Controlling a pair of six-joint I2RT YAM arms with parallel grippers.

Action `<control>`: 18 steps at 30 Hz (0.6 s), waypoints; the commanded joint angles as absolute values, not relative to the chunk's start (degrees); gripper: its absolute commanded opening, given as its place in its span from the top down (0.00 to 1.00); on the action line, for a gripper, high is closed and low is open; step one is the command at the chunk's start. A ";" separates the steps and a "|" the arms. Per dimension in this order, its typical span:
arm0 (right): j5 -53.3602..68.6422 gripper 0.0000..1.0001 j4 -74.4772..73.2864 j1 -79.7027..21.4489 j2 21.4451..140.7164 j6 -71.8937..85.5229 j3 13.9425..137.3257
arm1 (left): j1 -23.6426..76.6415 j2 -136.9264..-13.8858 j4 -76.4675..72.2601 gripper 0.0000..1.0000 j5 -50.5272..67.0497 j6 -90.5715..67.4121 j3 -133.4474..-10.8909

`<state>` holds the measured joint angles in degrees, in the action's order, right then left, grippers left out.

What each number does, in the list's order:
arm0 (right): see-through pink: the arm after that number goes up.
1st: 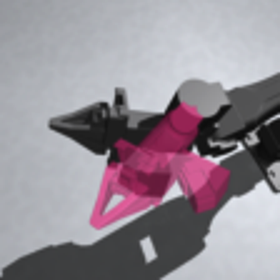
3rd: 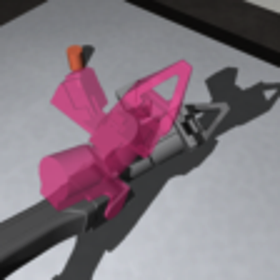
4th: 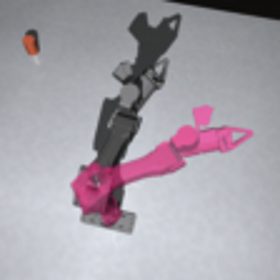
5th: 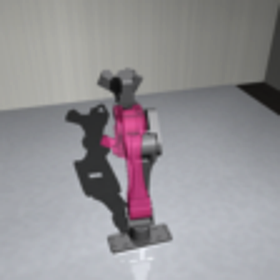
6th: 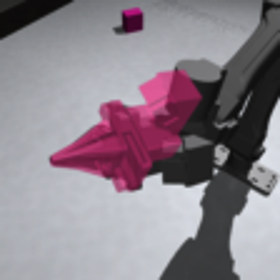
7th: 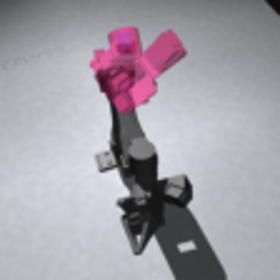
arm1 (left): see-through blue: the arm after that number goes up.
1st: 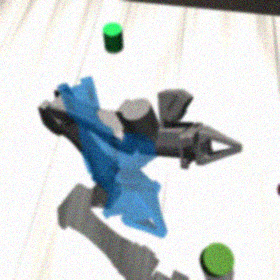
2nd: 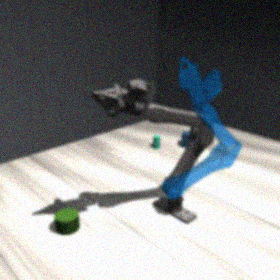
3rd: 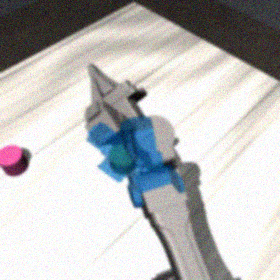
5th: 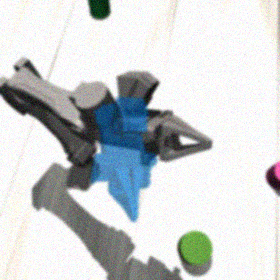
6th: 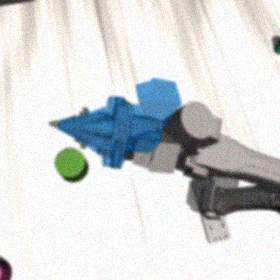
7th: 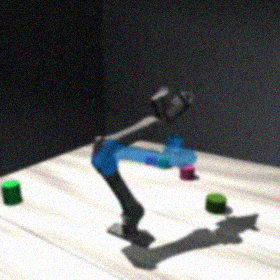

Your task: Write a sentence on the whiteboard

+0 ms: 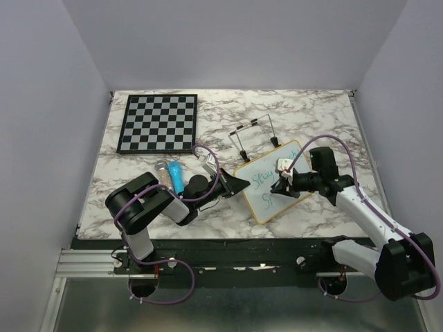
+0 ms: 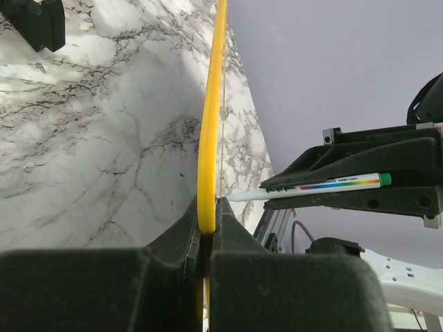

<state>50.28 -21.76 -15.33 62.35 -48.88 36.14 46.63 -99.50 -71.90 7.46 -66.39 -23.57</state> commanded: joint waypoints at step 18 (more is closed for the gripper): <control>50.36 0.99 -28.49 -15.64 62.84 -55.03 37.18 | 47.02 -100.02 -78.31 1.00 7.03 -66.18 -24.26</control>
<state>50.37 -30.26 -15.33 62.46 -56.93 36.16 46.63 -99.66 -71.88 7.42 -66.02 -23.57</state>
